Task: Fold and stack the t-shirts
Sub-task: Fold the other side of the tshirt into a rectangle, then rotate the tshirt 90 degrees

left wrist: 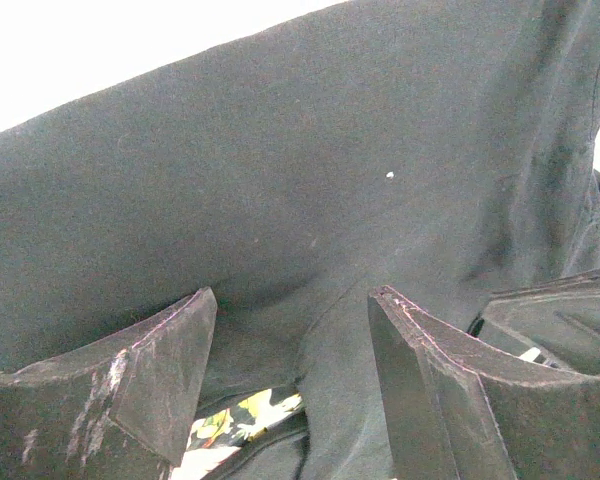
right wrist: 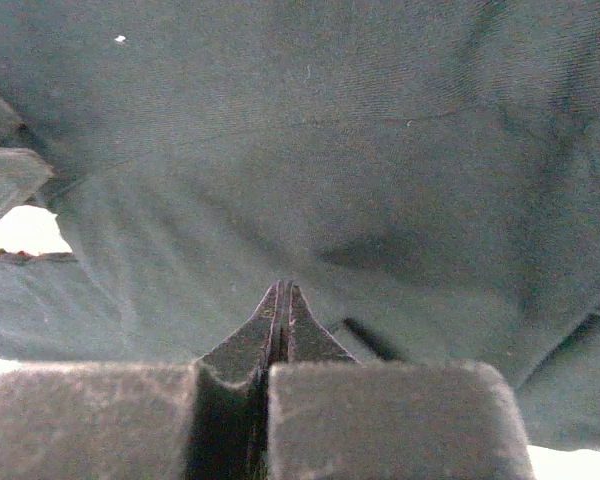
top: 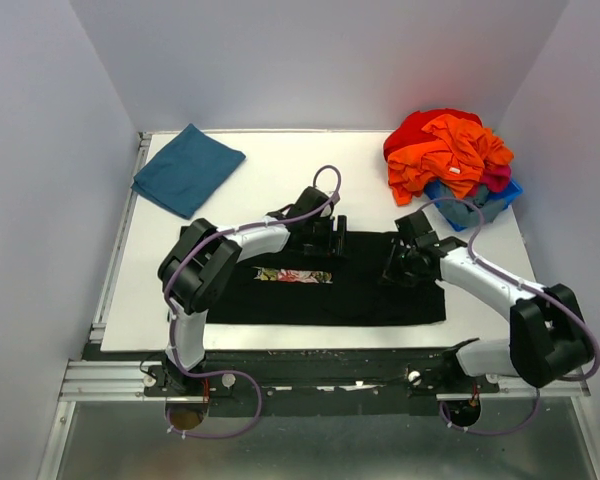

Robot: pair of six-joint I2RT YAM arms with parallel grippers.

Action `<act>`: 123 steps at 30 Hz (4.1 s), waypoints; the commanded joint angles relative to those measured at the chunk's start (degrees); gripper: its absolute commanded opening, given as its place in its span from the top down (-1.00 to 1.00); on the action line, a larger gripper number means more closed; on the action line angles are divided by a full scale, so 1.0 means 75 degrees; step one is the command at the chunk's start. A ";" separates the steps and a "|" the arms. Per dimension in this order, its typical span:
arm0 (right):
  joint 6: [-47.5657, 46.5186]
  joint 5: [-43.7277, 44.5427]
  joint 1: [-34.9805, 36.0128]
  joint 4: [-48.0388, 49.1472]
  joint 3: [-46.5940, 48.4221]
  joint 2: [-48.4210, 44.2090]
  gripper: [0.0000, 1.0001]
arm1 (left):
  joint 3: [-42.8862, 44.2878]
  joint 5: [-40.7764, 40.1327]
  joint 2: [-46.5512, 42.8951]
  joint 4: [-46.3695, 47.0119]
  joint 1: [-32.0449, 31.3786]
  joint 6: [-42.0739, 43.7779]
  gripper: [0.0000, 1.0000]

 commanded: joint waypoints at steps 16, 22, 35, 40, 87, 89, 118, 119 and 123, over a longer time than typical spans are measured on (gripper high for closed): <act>0.1268 -0.0833 0.0642 -0.2112 -0.1706 -0.2555 0.99 | 0.0341 0.0169 0.0560 -0.0117 0.0161 0.0014 -0.57; 0.1221 -0.0694 0.0642 -0.3016 -0.1075 -0.3624 0.99 | 0.0248 0.0321 0.0514 0.0070 0.0172 0.0014 -0.57; 0.1490 0.0138 0.0654 -0.1296 -0.1261 -0.2348 0.99 | -0.0139 0.0298 -0.0668 0.0246 0.0161 0.0026 -0.59; 0.1842 0.1367 0.0642 -0.1223 -0.1039 -0.2102 0.99 | -0.0303 -0.0111 -0.1500 -0.0210 0.0161 0.0096 -0.71; 0.0906 0.2143 0.0618 -0.1505 0.3728 0.4588 0.99 | -0.3643 -0.4132 -0.2697 -0.3456 0.2365 -0.3747 1.00; 0.0742 0.2073 0.0665 -0.1622 0.4279 0.4928 0.99 | -0.3806 -0.4003 -0.2814 -0.3597 0.2072 -0.3922 1.00; -0.0701 0.0329 0.0631 0.0039 0.5129 0.4089 0.23 | -0.3667 -0.5223 -0.7361 -0.4175 0.0850 -0.2778 0.31; -0.0573 0.0315 0.0561 0.0251 0.4696 0.3796 0.22 | -0.3667 -0.5059 -0.7408 -0.3836 0.1003 -0.2485 0.26; 0.0118 0.0491 0.0431 0.1071 0.2776 0.2519 0.20 | -0.3831 -0.4214 -0.7268 -0.2347 0.1297 -0.1778 -0.01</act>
